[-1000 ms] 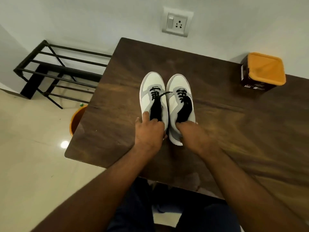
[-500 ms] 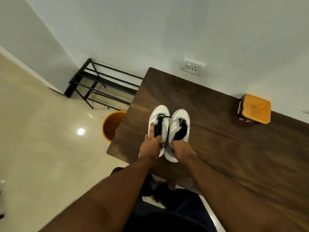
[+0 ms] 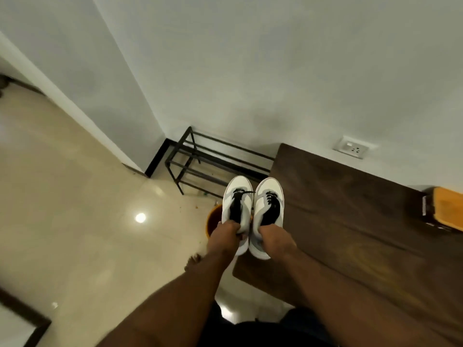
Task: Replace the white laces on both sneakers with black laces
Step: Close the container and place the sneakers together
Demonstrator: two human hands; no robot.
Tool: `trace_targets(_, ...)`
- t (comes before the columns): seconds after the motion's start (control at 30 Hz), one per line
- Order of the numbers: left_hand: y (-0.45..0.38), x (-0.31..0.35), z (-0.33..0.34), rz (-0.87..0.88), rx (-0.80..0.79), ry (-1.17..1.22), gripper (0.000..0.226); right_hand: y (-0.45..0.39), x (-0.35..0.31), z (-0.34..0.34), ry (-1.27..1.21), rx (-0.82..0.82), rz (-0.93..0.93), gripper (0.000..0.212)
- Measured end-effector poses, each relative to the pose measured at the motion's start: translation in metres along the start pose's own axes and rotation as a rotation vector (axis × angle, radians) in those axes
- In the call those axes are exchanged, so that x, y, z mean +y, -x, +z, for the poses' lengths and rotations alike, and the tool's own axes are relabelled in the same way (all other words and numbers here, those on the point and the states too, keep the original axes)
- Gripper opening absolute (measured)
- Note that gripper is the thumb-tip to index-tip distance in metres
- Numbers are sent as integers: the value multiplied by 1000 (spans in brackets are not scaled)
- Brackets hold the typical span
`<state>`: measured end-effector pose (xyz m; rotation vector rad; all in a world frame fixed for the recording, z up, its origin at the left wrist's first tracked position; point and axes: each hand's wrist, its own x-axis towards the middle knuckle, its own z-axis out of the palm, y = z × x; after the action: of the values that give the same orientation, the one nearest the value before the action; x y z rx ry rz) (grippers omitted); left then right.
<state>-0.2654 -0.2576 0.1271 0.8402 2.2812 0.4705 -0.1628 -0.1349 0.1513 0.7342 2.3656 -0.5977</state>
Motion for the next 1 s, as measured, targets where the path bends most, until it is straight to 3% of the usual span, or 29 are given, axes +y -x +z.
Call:
trace_targets(0.13,-62,-69,-53,85,-35,-54,22,-67,-63,-15,-53,-22,64,33)
trace_targets(0.3,-152,-126,-82,189,-53,-189,22,-156,-95,-26,-104,-70,104,35)
trace_targets(0.53,-280,-170,-46,238,27,-198,21,-285,-93,-18,-61,117,203,23)
trace_targets(0.7,-344,-185,-24,278,-1,-276,24,-345,-84,-3,-51,193,252,23)
trace_targets(1.0,-379,-204,6,246,-68,-294,32,-386,-78,36,11,201,244,33)
